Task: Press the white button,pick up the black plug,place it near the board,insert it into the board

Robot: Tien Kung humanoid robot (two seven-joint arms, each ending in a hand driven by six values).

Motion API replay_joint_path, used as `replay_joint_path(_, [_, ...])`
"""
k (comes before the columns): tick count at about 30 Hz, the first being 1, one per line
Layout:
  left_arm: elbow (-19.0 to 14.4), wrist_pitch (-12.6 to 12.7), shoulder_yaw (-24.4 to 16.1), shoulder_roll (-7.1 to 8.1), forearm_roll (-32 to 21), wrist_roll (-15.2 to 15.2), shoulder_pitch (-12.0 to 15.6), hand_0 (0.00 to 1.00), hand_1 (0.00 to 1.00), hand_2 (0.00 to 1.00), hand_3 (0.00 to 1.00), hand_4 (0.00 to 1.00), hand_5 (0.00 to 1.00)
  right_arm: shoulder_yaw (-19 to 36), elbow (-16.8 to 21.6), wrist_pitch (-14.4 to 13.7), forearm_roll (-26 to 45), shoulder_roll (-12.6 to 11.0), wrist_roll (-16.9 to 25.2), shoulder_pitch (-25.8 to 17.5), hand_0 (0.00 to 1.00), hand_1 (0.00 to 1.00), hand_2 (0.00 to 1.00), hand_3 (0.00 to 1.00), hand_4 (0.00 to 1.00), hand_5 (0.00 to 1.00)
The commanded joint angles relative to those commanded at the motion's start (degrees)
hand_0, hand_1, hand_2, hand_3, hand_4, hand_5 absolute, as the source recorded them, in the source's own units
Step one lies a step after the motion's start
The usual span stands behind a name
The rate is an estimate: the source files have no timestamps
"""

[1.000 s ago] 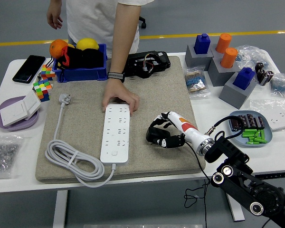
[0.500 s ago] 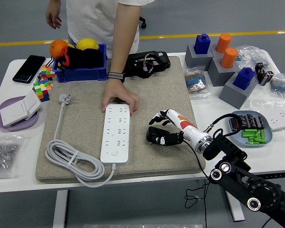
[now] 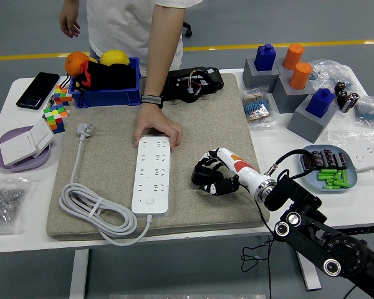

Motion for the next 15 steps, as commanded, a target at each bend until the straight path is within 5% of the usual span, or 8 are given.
replay_joint_path(11, [0.0,0.0,0.0,-0.06,0.2,0.0,0.0,0.65,0.644,0.642,0.685,0.582,0.03,-0.1,2.2,0.9,0.0,-0.6,-1.4,-0.8,0.575,0.65,0.688,0.528,0.865,0.014])
replay_joint_path(12, [0.0,0.0,0.0,-0.05,0.2,0.0,0.0,0.652,0.644,0.642,0.684,0.583,0.03,-0.1,2.4,0.9,0.0,-0.6,-1.4,-0.9,0.493,0.564,0.633,0.52,0.858,0.014])
replay_joint_path(15, [0.0,0.0,0.0,-0.05,0.1,0.1,0.0,0.652,0.644,0.642,0.684,0.583,0.03,-0.1,3.0,0.9,0.0,-0.8,-1.4,-1.0,0.493,0.564,0.633,0.52,0.858,0.014])
